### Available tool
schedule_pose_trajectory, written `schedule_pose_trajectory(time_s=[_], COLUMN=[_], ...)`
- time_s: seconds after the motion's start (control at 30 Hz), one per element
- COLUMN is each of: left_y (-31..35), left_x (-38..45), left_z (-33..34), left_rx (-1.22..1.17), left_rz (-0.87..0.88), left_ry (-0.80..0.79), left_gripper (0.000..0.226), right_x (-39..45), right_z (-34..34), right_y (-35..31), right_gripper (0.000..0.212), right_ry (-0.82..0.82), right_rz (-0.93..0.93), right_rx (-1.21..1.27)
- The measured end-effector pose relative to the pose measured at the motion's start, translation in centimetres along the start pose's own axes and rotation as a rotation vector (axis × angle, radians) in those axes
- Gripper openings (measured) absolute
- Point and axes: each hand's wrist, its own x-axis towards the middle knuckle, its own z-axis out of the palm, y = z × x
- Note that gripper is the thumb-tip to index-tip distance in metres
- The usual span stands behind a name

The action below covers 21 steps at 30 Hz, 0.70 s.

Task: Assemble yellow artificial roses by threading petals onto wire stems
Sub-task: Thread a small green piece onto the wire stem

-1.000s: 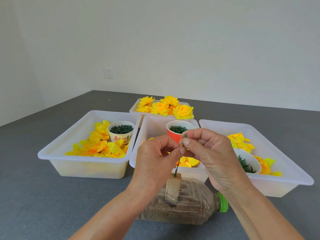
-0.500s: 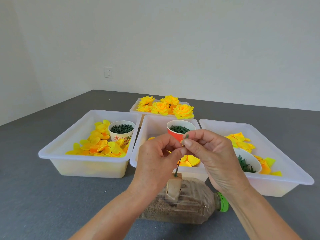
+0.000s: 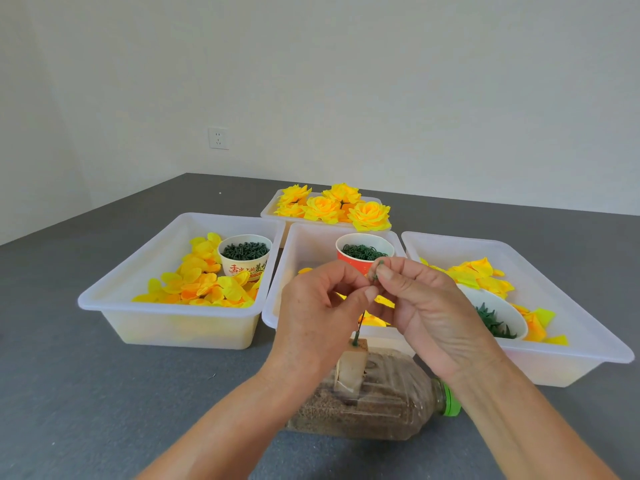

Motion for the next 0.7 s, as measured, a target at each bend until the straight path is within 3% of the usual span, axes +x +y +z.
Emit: schedule_pose_trajectory(time_s=[0.13,0.3,0.53,0.7], left_y=[0.0,-0.1,-0.7,-1.1], left_x=[0.0,0.0,-0.4,-0.6], left_z=[0.0,0.0,-0.1,-0.5], left_rx=[0.008,0.035,0.044,0.073], left_rz=[0.001,-0.012,-0.063,-0.103], left_ry=[0.000,0.006,0.004,-0.035], left_gripper=[0.020,0.022,0.021,0.016], right_x=[-0.1,-0.2,-0.6,-0.8], right_z=[-0.3,-0.3,-0.6,-0.7], right_y=[-0.3,-0.5,1.0,1.6], right_gripper=[0.009,0.020,0.008,0.025], right_ry=[-0.030,-0.026,0.040,0.049], right_rz=[-0.093,-0.314,-0.267,-0.273], right_rx=[-0.055,-0.385,-0.404,-0.448])
